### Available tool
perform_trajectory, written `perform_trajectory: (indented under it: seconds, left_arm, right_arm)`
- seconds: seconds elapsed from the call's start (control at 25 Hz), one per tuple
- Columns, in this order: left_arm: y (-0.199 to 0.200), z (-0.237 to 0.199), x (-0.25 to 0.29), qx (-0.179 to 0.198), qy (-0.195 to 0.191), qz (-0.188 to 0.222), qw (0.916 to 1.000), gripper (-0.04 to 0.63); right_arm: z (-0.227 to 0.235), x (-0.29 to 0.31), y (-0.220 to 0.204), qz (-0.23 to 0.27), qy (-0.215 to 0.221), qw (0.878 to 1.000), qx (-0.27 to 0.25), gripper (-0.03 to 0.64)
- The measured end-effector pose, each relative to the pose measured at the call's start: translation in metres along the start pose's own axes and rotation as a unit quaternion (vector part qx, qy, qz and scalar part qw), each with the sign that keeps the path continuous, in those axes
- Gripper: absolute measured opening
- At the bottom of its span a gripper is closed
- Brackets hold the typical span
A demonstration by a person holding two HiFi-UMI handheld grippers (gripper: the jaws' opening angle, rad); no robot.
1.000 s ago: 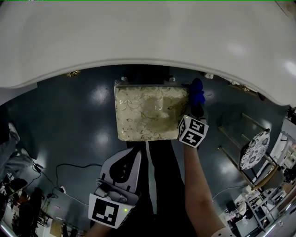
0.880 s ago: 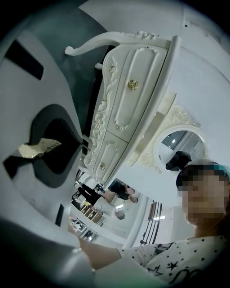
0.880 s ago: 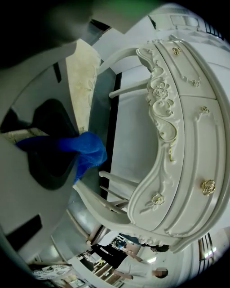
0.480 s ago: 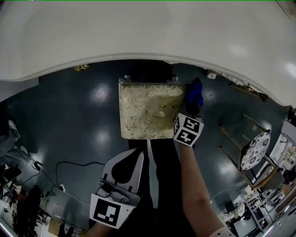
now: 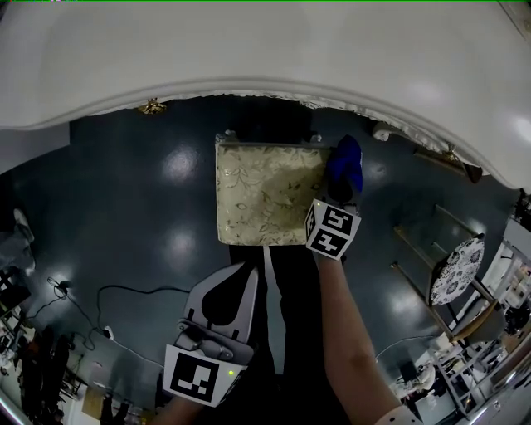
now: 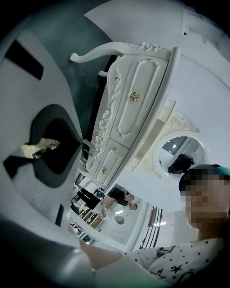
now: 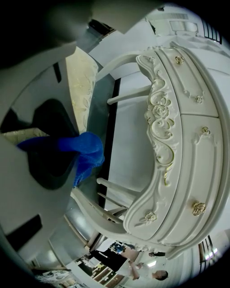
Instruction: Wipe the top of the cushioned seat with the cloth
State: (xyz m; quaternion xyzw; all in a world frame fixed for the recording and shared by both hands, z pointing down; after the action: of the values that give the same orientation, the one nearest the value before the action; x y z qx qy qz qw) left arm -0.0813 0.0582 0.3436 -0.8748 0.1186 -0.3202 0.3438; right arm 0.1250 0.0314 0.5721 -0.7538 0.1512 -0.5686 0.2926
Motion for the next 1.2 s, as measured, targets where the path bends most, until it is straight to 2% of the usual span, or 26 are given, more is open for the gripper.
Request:
perform_trajectory:
  seconds: [1.2]
  left_arm:
    - [-0.006, -0.016, -0.037, -0.015, 0.030, 0.035, 0.9988, 0.011]
  right_arm:
    - [-0.098, -0.020, 0.007, 0.014, 0.073, 0.997, -0.015, 0.064]
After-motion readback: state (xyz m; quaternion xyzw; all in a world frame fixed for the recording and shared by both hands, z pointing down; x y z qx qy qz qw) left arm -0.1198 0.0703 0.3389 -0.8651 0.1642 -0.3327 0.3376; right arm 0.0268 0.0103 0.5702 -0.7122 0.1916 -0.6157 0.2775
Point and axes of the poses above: the fingertips, and each gripper's own axes: x forward along the fingers, z to its right, y out of its top, the point moved 1 cm from there along -x, backward along the fingers, and after that the axes turned 6 degrees about -y, right-handed, at the moved point
